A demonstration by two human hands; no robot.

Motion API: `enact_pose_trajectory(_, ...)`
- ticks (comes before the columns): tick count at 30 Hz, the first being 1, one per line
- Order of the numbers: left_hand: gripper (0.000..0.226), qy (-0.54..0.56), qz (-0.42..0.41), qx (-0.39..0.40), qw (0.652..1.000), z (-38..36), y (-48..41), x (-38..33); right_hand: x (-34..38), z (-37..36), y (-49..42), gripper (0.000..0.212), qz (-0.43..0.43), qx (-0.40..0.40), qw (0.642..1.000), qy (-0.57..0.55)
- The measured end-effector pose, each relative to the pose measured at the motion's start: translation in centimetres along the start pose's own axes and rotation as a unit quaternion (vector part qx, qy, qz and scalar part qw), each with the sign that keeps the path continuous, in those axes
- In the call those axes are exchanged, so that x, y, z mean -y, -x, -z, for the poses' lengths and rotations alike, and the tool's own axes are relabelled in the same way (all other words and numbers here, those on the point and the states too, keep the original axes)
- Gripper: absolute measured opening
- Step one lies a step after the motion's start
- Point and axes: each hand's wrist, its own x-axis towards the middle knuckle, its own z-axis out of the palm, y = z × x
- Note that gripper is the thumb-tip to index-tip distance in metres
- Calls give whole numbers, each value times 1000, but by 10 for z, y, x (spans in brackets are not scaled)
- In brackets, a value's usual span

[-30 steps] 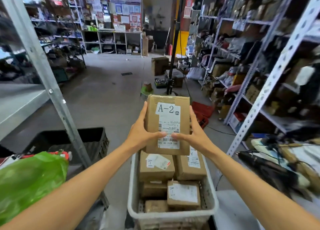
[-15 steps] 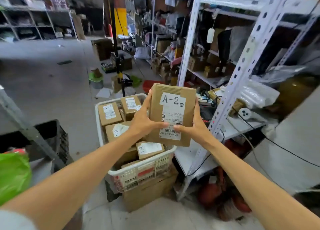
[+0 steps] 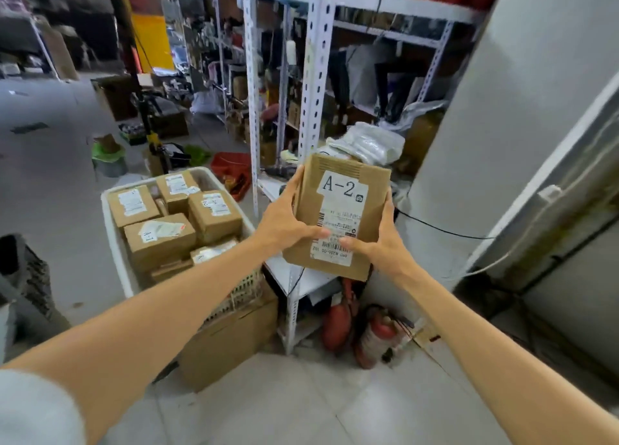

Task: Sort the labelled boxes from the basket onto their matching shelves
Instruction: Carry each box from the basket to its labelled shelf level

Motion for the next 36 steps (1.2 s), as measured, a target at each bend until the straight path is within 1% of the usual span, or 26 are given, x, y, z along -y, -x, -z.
enact_pose_trajectory(4,123,10,-46,59,997,-63,-9,-33,-5,64,45,130,-5,-67,997,23)
enact_pose_trajectory(8,130,31,-82,142,986,-127,-18,-67,-5,122,94,128,-21,-155,987,31)
enact_pose_trajectory(12,125,54,-115,228,965,-191,-23,-105,-3,169,147,128,-54,-256,963,58)
enact_pose_trajectory(15,122,60,-152,306,938,-238,-19,-133,1,188,189,127,-81,-337,935,76)
enact_pose_trajectory(19,125,87,-184,392,897,-292,-2,-165,10,201,245,125,-122,-436,884,118)
enact_pose_trajectory(22,124,101,-216,457,857,-324,20,-181,19,201,285,118,-145,-503,841,138)
enact_pose_trajectory(25,122,125,-232,512,817,-346,45,-192,27,188,322,117,-170,-558,799,148)
enact_pose_trajectory(30,119,141,-251,605,742,-362,91,-199,37,144,370,120,-217,-640,719,162)
enact_pose_trajectory(36,120,136,-284,694,647,-361,151,-197,50,69,411,123,-248,-739,608,147)
